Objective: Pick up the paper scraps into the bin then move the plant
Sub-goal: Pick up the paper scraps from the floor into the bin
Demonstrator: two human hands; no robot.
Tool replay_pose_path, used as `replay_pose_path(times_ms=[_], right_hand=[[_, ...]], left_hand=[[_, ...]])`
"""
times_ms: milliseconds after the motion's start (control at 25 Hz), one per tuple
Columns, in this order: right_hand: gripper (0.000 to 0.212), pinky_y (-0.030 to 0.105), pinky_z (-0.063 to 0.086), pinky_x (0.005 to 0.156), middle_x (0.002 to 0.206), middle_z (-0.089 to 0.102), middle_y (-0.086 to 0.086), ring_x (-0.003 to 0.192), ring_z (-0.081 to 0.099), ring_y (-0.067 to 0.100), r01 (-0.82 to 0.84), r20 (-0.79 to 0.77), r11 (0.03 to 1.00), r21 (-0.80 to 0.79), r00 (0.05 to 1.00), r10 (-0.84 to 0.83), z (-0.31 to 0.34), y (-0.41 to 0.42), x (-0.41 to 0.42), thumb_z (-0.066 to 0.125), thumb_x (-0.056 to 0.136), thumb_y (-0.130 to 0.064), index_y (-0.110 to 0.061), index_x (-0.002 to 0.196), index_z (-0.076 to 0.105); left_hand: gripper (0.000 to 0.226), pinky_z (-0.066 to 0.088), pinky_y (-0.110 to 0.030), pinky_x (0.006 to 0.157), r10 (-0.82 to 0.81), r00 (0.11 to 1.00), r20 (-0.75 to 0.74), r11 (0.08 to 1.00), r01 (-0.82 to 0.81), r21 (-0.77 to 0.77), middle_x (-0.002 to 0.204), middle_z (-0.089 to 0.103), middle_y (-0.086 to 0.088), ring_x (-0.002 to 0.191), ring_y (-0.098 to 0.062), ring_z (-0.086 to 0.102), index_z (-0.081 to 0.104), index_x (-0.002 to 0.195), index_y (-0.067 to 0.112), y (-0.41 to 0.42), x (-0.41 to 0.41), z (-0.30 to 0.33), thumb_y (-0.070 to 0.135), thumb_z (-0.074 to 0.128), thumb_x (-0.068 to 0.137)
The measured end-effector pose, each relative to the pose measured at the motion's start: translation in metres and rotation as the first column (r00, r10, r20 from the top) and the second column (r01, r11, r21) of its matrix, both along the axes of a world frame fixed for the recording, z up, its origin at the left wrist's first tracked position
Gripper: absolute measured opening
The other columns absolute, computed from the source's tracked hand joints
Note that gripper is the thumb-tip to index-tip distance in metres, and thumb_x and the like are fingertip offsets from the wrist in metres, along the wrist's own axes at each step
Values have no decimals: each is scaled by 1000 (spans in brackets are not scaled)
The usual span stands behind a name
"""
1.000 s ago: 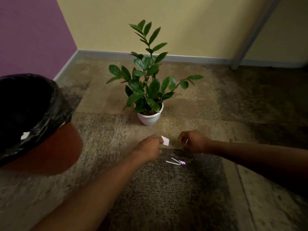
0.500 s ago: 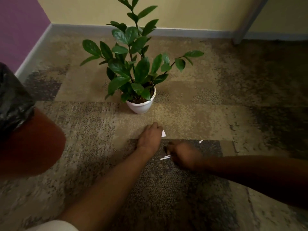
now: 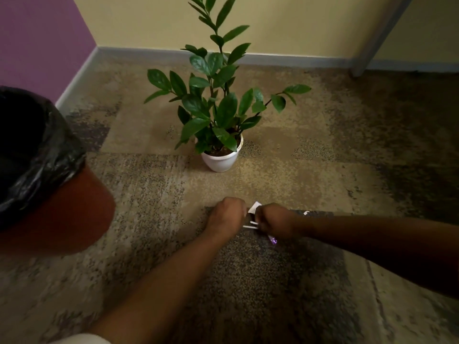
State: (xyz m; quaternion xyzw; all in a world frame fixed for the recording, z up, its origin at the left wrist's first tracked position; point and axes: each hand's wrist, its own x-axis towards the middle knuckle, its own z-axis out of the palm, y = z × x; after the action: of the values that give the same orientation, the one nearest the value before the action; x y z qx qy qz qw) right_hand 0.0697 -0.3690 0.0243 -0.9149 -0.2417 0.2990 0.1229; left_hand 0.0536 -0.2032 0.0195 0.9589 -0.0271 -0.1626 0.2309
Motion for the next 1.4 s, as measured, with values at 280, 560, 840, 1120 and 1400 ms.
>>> replay_pose_path(times_ms=[280,560,840,1120,1400], right_hand=[[11,30,43,74,98,68,18,86,60,28,92,69,991,92,993,-98,25,14,19,58,86,-11,-5,94,62],[11,30,44,76,96,67,11,88,60,23,95,97,995,22,991,-97,4,-3,33,65,81,-16,-12,90,61],[31,34,48,77,107,48,-1,90,58,20,38,115,991,129,992,-53,-28,-6,30,66,75,-24,-25,105,58],[5,30,43,73,96,63,7,88,61,25,-3,167,993,114,986,-16,-32,-2,27,61,78,-20,-19,83,62],[9,31,46,69,82,67,1,77,61,21,83,134,970,231,984,-116,4,20,19,66,78,-24,-20,74,60]], left_hand=[[19,48,-25,75,128,992,5,976,-125,-176,97,73,-6,91,-26,67,73,92,25,16,-10,24,17,57,85],[22,51,-29,83,48,999,-18,988,-51,-147,105,68,-5,99,-26,64,67,107,24,13,-8,5,21,64,85],[38,48,-40,85,62,996,58,997,-59,-53,115,54,-5,102,-30,60,58,118,22,-19,-13,-27,36,67,84],[22,48,-39,78,30,983,184,999,-25,-28,109,58,-5,96,-29,62,61,108,20,-19,-12,-33,33,53,92],[14,48,-32,71,33,981,193,997,-18,-81,96,66,-3,89,-26,64,69,91,20,12,-5,7,29,59,86]])
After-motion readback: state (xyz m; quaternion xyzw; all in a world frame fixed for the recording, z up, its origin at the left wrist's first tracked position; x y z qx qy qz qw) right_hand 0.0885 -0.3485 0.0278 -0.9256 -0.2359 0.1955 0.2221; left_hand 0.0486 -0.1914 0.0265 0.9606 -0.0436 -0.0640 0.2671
